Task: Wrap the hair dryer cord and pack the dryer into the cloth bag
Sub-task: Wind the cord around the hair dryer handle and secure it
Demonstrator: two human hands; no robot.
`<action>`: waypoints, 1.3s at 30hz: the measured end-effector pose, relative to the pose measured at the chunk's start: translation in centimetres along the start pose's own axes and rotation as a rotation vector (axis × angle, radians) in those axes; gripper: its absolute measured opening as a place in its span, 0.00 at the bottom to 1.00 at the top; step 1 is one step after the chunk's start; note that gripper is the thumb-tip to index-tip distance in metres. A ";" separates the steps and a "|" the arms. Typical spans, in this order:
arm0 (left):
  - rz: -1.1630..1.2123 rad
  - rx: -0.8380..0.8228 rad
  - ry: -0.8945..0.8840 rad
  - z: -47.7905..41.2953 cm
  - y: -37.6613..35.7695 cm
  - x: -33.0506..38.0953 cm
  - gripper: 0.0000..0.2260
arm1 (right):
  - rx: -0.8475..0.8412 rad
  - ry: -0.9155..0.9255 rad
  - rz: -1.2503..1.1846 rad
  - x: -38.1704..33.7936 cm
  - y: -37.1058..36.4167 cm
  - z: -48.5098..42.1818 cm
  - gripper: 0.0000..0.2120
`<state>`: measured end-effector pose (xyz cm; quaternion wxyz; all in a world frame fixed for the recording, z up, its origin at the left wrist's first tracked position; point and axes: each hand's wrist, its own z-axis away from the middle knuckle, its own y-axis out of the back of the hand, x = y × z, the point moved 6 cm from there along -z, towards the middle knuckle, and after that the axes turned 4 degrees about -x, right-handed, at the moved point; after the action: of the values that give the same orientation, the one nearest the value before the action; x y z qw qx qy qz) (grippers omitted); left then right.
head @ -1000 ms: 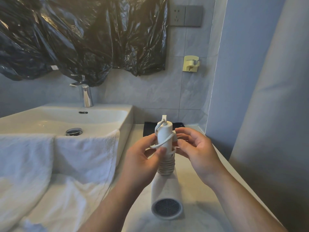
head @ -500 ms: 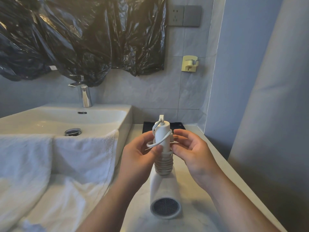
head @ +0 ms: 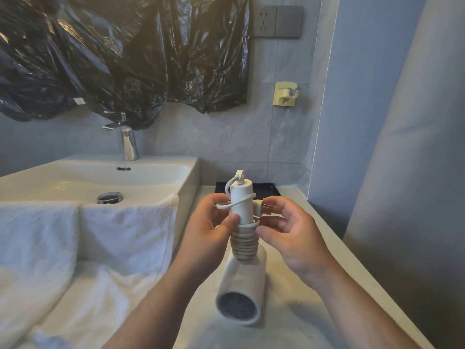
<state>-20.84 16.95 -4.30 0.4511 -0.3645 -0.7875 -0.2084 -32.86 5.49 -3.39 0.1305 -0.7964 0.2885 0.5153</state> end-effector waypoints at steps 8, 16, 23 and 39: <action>-0.072 -0.124 0.000 -0.6 -0.9 0.3 0.16 | 0.100 0.244 0.282 -0.9 0.0 0.3 0.22; -0.043 -0.182 -0.010 -0.2 -2.0 0.9 0.14 | 0.128 0.264 0.346 -0.5 -0.3 0.6 0.14; 0.217 -0.124 0.152 -1.1 -0.9 -1.1 0.23 | 0.177 0.023 -0.212 0.5 1.1 -0.5 0.12; 0.109 -0.047 0.249 -1.3 -2.7 -1.6 0.11 | -0.010 0.065 0.137 -0.1 1.0 0.3 0.19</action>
<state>-21.71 13.76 -5.02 0.5476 -0.3886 -0.6992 -0.2455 -33.69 4.87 -3.33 0.0816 -0.7918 0.3438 0.4981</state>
